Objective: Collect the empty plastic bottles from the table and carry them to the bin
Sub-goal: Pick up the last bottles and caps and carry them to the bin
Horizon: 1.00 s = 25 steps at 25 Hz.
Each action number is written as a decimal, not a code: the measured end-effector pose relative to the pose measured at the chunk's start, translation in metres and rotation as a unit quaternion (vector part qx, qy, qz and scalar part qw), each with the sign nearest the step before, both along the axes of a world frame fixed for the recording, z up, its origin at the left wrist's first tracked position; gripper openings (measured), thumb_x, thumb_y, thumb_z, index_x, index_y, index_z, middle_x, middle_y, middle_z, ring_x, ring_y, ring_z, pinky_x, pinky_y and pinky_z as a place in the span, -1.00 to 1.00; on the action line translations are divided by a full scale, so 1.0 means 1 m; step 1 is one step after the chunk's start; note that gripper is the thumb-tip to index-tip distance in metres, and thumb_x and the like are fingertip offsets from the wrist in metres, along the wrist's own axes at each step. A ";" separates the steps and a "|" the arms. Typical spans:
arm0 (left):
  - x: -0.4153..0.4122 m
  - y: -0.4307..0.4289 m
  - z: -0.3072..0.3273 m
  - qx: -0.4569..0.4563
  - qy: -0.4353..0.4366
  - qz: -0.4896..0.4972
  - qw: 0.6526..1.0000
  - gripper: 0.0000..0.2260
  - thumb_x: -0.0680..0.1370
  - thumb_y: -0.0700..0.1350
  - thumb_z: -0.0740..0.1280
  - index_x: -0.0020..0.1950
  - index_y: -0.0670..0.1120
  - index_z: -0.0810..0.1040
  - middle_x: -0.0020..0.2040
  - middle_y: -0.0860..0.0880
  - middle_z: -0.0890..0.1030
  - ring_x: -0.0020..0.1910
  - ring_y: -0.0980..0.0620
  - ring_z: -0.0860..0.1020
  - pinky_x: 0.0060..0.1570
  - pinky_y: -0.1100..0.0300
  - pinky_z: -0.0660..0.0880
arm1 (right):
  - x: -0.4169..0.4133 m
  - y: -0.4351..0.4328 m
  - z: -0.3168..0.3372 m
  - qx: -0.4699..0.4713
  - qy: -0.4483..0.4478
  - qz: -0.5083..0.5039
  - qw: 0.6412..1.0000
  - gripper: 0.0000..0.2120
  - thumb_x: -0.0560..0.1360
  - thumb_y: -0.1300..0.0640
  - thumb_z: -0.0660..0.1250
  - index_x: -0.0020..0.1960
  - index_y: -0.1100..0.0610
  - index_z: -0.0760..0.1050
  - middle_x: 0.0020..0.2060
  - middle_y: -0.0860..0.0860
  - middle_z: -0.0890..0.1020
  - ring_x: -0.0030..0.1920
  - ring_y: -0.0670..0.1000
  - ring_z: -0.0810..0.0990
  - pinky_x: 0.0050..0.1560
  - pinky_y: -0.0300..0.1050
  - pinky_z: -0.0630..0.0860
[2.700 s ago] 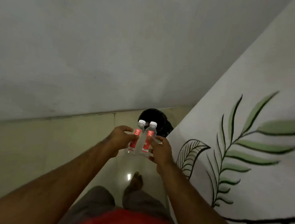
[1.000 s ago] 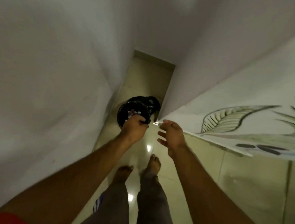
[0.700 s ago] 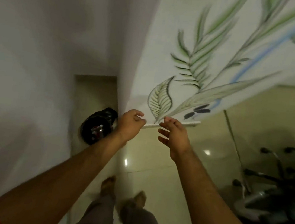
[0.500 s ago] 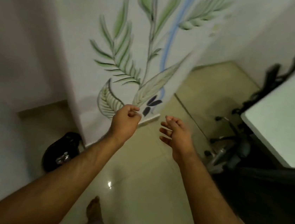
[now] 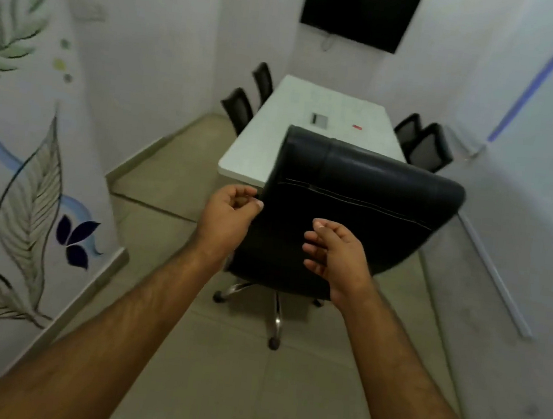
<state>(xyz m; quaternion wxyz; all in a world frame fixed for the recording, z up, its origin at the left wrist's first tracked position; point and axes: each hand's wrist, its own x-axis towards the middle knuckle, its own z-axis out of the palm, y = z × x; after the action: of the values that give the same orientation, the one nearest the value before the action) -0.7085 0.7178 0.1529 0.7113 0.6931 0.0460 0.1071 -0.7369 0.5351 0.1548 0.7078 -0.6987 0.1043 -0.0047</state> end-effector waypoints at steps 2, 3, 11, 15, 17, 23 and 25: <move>-0.007 -0.066 0.008 0.006 -0.005 -0.049 0.999 -0.81 0.54 -0.20 0.37 0.14 -0.08 0.56 -0.05 0.00 0.64 -0.05 0.11 0.61 -0.12 0.30 0.49 | -0.017 -0.067 0.006 -0.008 -0.009 -0.042 0.999 -0.85 0.59 0.04 0.32 0.12 0.02 0.59 -0.03 0.02 0.68 -0.08 -0.02 0.65 -0.16 -0.13 0.58; -0.008 -0.096 0.012 0.013 -0.010 -0.071 0.997 -0.80 0.54 -0.19 0.37 0.16 -0.07 0.57 -0.01 0.00 0.65 0.00 0.10 0.61 -0.09 0.28 0.49 | -0.022 -0.097 0.010 -0.010 -0.014 -0.059 0.998 -0.86 0.59 0.04 0.32 0.11 0.02 0.59 -0.03 0.03 0.68 -0.08 -0.02 0.65 -0.15 -0.13 0.58; 0.045 -0.297 0.020 0.056 -0.019 -0.128 0.990 -0.77 0.56 -0.17 0.35 0.21 -0.04 0.55 0.02 0.04 0.61 0.02 0.14 0.58 -0.04 0.29 0.51 | 0.023 -0.285 0.015 -0.009 -0.022 -0.135 0.991 -0.85 0.59 0.02 0.32 0.10 0.03 0.58 -0.03 0.03 0.66 -0.07 -0.01 0.63 -0.06 -0.05 0.59; 0.106 -0.400 0.011 0.039 -0.018 -0.139 0.989 -0.80 0.55 -0.17 0.36 0.17 -0.03 0.56 -0.03 0.06 0.63 -0.02 0.15 0.60 -0.02 0.28 0.52 | 0.092 -0.369 0.010 -0.014 -0.025 -0.156 0.987 -0.87 0.58 0.01 0.33 0.09 0.01 0.57 -0.03 0.03 0.66 -0.07 -0.01 0.64 -0.09 -0.06 0.58; 0.143 -0.455 0.009 0.034 0.000 -0.160 0.987 -0.80 0.55 -0.17 0.36 0.16 -0.04 0.57 -0.03 0.06 0.64 -0.03 0.15 0.61 -0.04 0.29 0.52 | 0.132 -0.415 0.009 -0.011 -0.006 -0.165 0.986 -0.86 0.58 0.02 0.33 0.10 0.02 0.57 0.00 0.04 0.66 -0.06 0.00 0.64 -0.11 -0.07 0.57; 0.245 -0.596 0.005 0.070 0.034 -0.224 0.972 -0.79 0.55 -0.14 0.35 0.19 -0.05 0.57 -0.03 0.04 0.63 -0.06 0.17 0.58 -0.19 0.38 0.45 | 0.234 -0.546 0.002 0.003 0.026 -0.196 0.980 -0.91 0.57 0.03 0.34 0.06 -0.01 0.56 0.00 0.04 0.66 -0.03 0.03 0.64 -0.11 -0.05 0.54; 0.282 -0.646 -0.006 0.072 0.048 -0.215 0.973 -0.76 0.55 -0.12 0.35 0.22 -0.05 0.56 0.01 0.03 0.62 -0.03 0.15 0.57 -0.14 0.33 0.47 | 0.273 -0.592 -0.008 0.009 0.030 -0.199 0.980 -0.90 0.57 0.03 0.34 0.07 0.00 0.56 0.00 0.05 0.66 -0.03 0.04 0.64 -0.10 -0.05 0.56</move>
<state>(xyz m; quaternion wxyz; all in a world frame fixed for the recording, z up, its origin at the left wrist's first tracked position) -0.4270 0.0723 0.1466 0.6625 0.7409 -0.0775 -0.0787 -0.4640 -0.0567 0.1469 0.6956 -0.6573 0.2626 -0.1230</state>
